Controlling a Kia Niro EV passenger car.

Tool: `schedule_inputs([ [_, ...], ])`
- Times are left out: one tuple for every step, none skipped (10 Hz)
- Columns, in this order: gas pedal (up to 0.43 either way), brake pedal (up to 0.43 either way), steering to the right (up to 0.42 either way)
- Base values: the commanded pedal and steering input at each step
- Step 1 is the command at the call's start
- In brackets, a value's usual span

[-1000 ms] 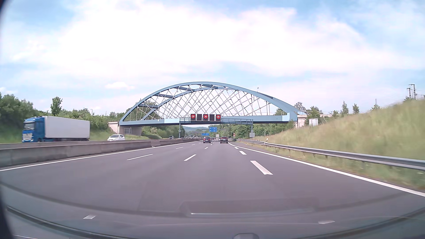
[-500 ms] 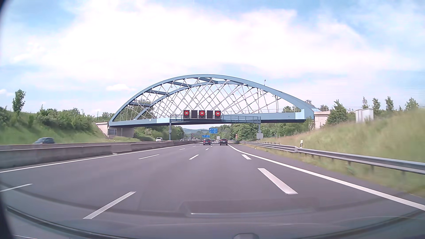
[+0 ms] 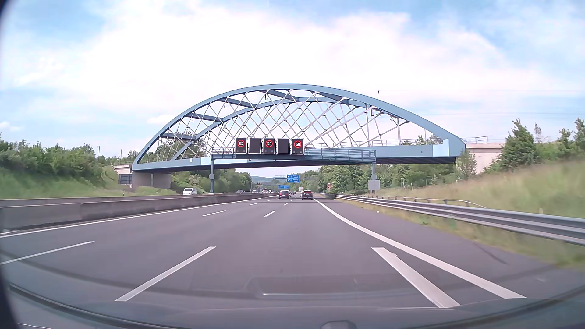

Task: Follow the waypoints while adhering to traffic rules and regulations

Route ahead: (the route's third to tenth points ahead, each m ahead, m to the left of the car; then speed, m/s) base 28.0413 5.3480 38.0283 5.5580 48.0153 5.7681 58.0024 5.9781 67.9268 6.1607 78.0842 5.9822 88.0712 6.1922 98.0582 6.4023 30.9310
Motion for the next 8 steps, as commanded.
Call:
schedule_inputs([
  [0.138,0.000,-0.001],
  [0.138,0.000,-0.001],
  [0.138,0.000,-0.001],
  [0.138,0.000,-0.001],
  [0.130,0.000,-0.001],
  [0.118,0.000,-0.001],
  [0.110,0.000,-0.001],
  [0.098,0.000,-0.001],
])
